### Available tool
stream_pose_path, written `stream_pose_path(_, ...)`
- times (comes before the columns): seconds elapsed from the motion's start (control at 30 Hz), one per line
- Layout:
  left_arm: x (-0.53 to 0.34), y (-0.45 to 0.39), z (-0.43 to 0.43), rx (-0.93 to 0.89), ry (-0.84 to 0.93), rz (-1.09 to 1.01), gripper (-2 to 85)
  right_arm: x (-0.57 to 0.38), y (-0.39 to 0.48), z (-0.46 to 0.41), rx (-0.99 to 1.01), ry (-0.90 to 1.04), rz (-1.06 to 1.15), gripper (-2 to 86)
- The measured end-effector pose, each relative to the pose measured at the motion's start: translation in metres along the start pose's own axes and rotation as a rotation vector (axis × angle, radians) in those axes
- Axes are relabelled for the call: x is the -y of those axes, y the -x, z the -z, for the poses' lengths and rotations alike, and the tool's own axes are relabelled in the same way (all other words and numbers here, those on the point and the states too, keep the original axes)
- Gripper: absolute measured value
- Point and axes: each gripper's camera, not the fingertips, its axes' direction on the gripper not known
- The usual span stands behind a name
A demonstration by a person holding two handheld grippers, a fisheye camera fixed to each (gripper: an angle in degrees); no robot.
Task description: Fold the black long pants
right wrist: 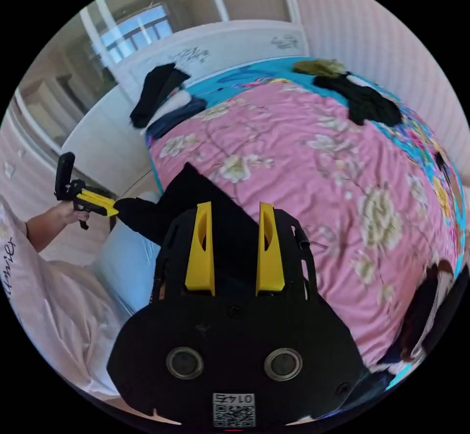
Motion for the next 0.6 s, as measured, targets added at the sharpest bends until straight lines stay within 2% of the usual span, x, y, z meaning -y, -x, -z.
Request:
stream_pose_path(0.13,-0.025,-0.001,0.012,-0.028,-0.029,0.059,-1.0,0.037,0.005,-0.072,-0.004,0.230,0.020,15.7)
stream_pose_path(0.27,-0.024,-0.014,0.025,-0.013,-0.109,-0.038,-1.0,0.029,0.008,-0.052,-0.027,0.207,0.092,7.6)
stream_pose_path(0.33,-0.012,-0.019,0.033,-0.010,-0.172,-0.091,-1.0,0.024,0.000,-0.024,0.034,0.195,0.109,4.0)
stream_pose_path(0.47,0.009,-0.025,0.061,-0.027,-0.298,-0.155,-1.0,0.027,-0.018,0.050,-0.045,0.015,0.081,2.7)
stream_pose_path(0.6,0.004,-0.005,0.119,0.049,-0.491,-0.127,-1.0,0.070,-0.018,0.139,-0.107,-0.198,0.201,2.5)
